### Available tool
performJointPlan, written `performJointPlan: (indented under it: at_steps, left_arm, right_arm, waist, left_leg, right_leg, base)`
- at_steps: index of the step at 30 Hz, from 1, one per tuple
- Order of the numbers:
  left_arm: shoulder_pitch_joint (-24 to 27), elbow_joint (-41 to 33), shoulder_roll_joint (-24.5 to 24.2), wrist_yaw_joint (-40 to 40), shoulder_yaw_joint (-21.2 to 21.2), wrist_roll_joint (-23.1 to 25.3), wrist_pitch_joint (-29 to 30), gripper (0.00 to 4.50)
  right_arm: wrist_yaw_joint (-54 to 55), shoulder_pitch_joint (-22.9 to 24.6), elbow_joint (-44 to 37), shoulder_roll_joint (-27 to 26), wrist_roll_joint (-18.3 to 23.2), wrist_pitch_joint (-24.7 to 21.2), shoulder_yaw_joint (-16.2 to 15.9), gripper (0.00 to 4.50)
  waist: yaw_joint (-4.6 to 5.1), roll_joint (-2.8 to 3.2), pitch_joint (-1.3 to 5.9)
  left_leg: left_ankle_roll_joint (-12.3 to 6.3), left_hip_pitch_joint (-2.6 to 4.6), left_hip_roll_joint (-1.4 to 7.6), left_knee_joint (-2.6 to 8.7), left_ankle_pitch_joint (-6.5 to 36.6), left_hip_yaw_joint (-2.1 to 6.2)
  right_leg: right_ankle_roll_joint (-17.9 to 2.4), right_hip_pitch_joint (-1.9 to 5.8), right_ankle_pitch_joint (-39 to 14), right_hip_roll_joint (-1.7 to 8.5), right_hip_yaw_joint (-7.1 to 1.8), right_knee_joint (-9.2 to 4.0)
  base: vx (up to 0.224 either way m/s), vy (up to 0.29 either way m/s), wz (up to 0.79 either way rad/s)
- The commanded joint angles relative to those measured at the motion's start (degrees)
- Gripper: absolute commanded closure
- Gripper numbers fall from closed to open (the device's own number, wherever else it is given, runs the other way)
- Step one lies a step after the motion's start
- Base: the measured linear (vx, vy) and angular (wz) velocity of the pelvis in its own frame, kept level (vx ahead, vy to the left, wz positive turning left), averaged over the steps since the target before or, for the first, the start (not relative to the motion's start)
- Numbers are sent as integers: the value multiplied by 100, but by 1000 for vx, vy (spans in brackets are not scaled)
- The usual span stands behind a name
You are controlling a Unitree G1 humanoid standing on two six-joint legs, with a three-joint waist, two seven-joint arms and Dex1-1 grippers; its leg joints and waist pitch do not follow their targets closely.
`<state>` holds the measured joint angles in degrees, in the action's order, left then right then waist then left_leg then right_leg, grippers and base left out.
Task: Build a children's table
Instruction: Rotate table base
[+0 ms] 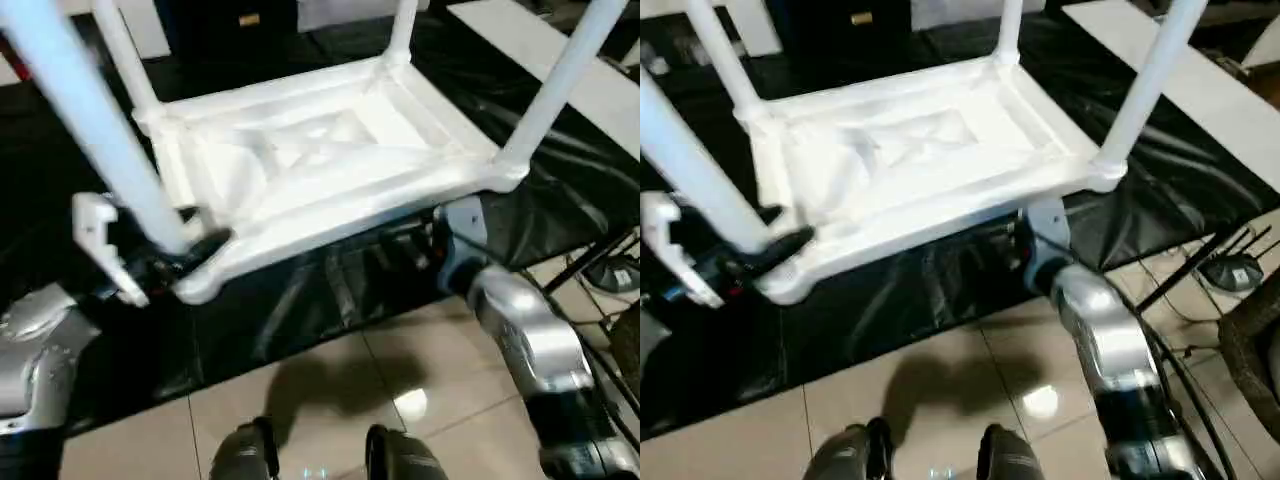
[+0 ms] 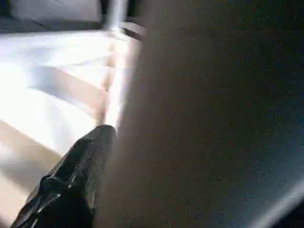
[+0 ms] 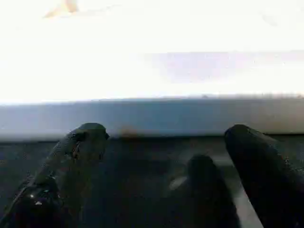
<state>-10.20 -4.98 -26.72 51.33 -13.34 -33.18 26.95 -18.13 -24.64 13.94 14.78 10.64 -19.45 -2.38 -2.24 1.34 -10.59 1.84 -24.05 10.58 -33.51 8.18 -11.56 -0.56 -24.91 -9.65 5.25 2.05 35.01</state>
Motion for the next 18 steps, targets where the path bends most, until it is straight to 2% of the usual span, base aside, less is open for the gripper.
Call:
performJointPlan:
  at_steps: [1, 3, 4, 5, 7, 9, 13, 15, 18]
  left_arm:
    - [16, -440, -91, 313, 318, -329, 376, 63]
    - [129, -795, -233, 554, 596, -486, 631, 63]
    - [137, -817, -248, 578, 627, -487, 637, 63]
    - [162, -898, -243, 566, 690, -498, 649, 63]
    - [271, -1324, -132, 462, 980, -568, 742, 63]
    - [270, -1447, -40, 383, 1091, -559, 760, 63]
    - [182, -1725, 499, -48, 1502, -469, 698, 63]
    - [83, -1687, 749, -240, 1675, -379, 602, 63]
    - [-46, -1562, 1009, -368, 1840, -266, 478, 63]
  right_arm:
    - [77, -180, 429, -44, -77, 247, 84, 0]
    - [92, -534, 1028, -118, -127, 431, 113, 0]
    - [92, -567, 1089, -123, -143, 448, 109, 0]
    - [87, -647, 1214, -151, -160, 532, 105, 0]
    - [-68, -907, 1506, -331, -164, 730, 3, 0]
    - [-147, -983, 1571, -403, -195, 793, -74, 0]
    - [-260, -1176, 1798, -670, -256, 988, -246, 0]
    - [-307, -1272, 1975, -790, -280, 1113, -269, 0]
    - [-380, -1331, 2129, -915, -342, 1225, -312, 0]
  waist:
    - [19, 42, 505]
    - [38, 24, 527]
    - [48, 16, 525]
    - [66, -34, 523]
    - [90, -14, 531]
    - [137, -45, 528]
    - [190, -51, 524]
    - [231, -59, 505]
    - [253, -52, 515]
  left_leg:
    - [79, 281, 175, 428, 1442, 85]
    - [-41, 236, 161, 402, 1232, 86]
    - [-73, 224, 156, 404, 1160, 86]
    - [-144, 228, 165, 393, 1066, 70]
    - [-228, 201, 168, 378, 962, 71]
    - [-293, 189, 175, 368, 890, 66]
    - [-288, 197, 185, 357, 931, 56]
    - [-245, 193, 190, 362, 1097, 62]
    - [-198, 195, 196, 358, 1179, 69]
  right_leg:
    - [-1189, 200, -1096, 200, -212, -374]
    - [-1289, 252, -829, 208, -204, -320]
    - [-1298, 270, -790, 203, -197, -321]
    - [-1298, 274, -709, 201, -207, -329]
    - [-1359, 305, -638, 226, -207, -311]
    - [-1378, 325, -657, 221, -203, -312]
    - [-1363, 318, -772, 205, -205, -327]
    - [-1332, 309, -1014, 198, -201, -350]
    - [-1271, 304, -1126, 199, -199, -355]
  base:
    - [0, 0, 0]
    - [0, 0, 0]
    - [0, 0, 0]
    - [0, 0, 0]
    - [0, 0, 0]
    - [0, 0, 0]
    - [0, 0, 0]
    - [0, 0, 0]
    - [0, 0, 0]
